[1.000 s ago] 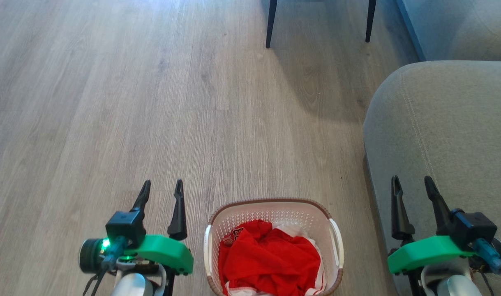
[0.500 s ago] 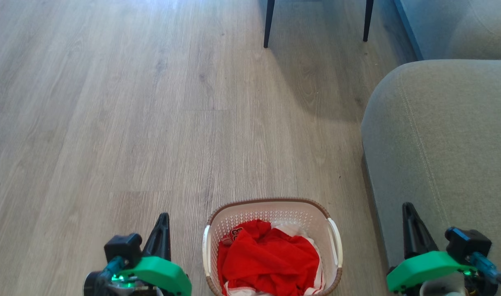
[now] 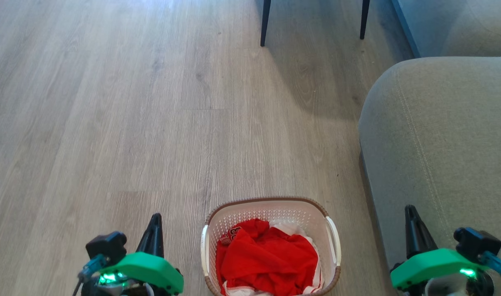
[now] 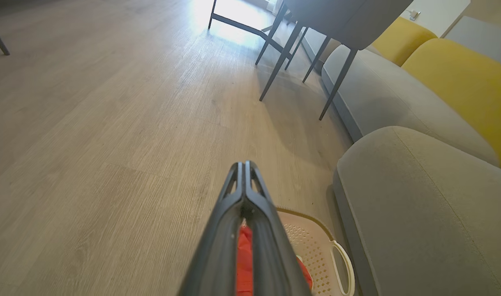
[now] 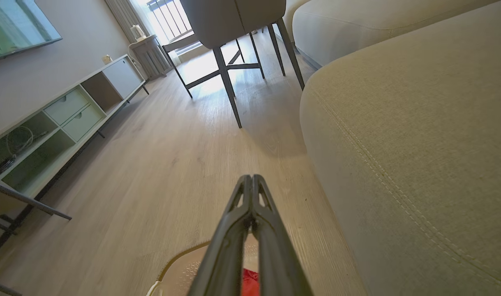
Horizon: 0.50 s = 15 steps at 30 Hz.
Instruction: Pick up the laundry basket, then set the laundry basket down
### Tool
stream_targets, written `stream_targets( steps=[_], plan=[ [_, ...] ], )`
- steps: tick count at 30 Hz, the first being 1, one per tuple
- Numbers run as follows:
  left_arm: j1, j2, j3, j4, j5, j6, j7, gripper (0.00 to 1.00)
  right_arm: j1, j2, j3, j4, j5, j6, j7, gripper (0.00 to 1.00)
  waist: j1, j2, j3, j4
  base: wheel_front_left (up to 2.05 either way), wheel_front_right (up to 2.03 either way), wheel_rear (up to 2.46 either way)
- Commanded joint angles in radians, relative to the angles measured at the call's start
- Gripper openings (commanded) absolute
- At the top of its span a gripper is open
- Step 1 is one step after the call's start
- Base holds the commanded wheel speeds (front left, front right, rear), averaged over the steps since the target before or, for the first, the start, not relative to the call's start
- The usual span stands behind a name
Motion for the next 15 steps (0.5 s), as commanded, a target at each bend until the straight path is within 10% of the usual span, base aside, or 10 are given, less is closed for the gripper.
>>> stream_targets(
  steps=[1, 15],
  plan=[
    [-0.059, 0.009, 0.023, -0.033, -0.034, -0.009, 0.009, 0.0, -0.057, -0.013, -0.006, -0.027, 0.036, 0.001, 0.008, 0.0, 0.0, 0.0, 0.001, -0.001, 0.0, 0.0, 0.0],
    [-0.069, 0.014, 0.058, -0.036, -0.179, -0.03, 0.041, 0.0, -0.074, -0.018, -0.017, -0.016, 0.182, 0.002, 0.042, 0.0, 0.0, 0.0, 0.005, -0.011, 0.0, 0.0, 0.0]
  ],
)
